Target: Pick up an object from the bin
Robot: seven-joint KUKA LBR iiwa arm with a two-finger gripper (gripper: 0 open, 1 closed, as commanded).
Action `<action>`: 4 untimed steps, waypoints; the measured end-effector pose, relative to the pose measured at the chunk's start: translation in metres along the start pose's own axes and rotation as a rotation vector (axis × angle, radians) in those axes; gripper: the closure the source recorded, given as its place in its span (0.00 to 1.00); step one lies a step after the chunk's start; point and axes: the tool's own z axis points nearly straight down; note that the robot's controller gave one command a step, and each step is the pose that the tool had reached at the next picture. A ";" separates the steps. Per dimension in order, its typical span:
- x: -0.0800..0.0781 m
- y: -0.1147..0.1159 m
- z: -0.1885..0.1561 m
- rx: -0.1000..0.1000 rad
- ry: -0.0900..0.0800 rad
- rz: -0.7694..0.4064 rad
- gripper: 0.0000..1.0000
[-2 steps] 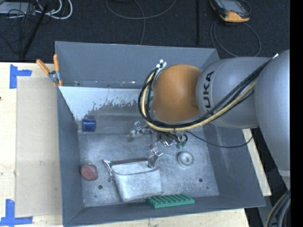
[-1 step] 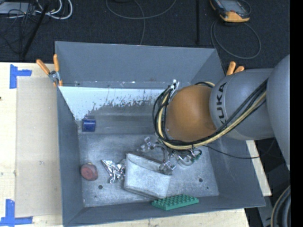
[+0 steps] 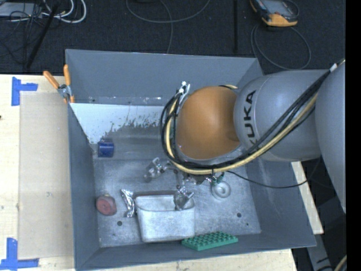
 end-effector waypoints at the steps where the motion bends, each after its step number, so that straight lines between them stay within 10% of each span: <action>1: -0.028 0.024 0.029 0.017 0.004 -0.150 0.00; 2: -0.039 0.103 -0.003 0.024 -0.017 -0.304 0.00; 3: -0.057 0.072 0.043 0.000 0.002 -0.466 0.00; 4: -0.051 0.102 0.045 0.019 -0.006 -0.637 0.00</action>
Offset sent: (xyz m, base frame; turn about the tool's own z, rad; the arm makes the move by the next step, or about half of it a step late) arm -0.0027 0.0536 -0.0501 -0.1671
